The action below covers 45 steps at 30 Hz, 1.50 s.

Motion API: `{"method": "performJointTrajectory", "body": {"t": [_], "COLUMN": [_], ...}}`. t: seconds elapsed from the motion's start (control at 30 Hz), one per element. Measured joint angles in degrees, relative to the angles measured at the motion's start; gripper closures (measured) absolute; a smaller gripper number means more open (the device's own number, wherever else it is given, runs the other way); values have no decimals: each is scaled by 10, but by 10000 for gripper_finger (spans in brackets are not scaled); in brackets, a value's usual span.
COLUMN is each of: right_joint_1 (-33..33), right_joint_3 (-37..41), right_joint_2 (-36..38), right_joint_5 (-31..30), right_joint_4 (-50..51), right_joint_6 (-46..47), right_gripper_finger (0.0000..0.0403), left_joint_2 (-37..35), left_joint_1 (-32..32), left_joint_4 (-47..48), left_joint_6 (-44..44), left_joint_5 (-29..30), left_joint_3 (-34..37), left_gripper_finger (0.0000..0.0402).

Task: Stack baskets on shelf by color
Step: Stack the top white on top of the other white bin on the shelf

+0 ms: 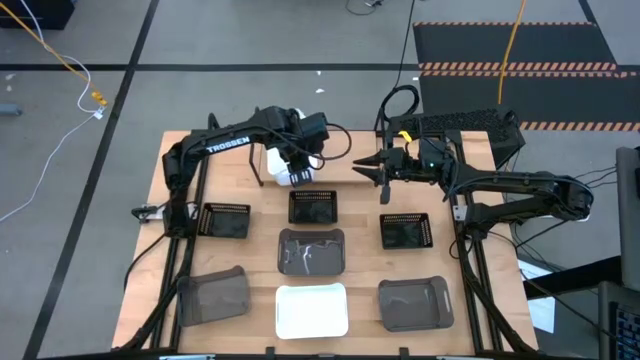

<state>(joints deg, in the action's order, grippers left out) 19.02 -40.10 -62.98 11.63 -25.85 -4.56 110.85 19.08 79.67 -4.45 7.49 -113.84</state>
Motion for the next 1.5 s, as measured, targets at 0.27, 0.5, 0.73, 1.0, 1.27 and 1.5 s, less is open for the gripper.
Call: {"method": "performJointTrajectory", "body": {"t": [0.27,0.5,0.73,1.0,1.27,1.5], "right_joint_1": [1,1,-6,-8,-8,-8], "right_joint_3": [0,-9,-10,-10,-10,-10], "right_joint_2": [-128,-146,-94,-82,-83,-83], "right_joint_5": [-84,-84,-84,-84,-84,-84], "right_joint_4": [-100,-103,-47,-37,-37,-38], "right_joint_6": [28,42,36,19,13,13], "right_gripper_finger": [339,339,339,339,339,339], "left_joint_2": [-58,-80,-78,-78,-78,-78], "left_joint_1": [-18,-40,-30,-4,3,2], "left_joint_4": [13,14,-34,-49,-21,45], "left_joint_6": [1,-24,-39,-39,-56,-44], "left_joint_5": [30,30,31,33,60,66], "left_joint_3": [0,31,130,151,151,130], "left_gripper_finger": [279,276,229,207,378,388]}}
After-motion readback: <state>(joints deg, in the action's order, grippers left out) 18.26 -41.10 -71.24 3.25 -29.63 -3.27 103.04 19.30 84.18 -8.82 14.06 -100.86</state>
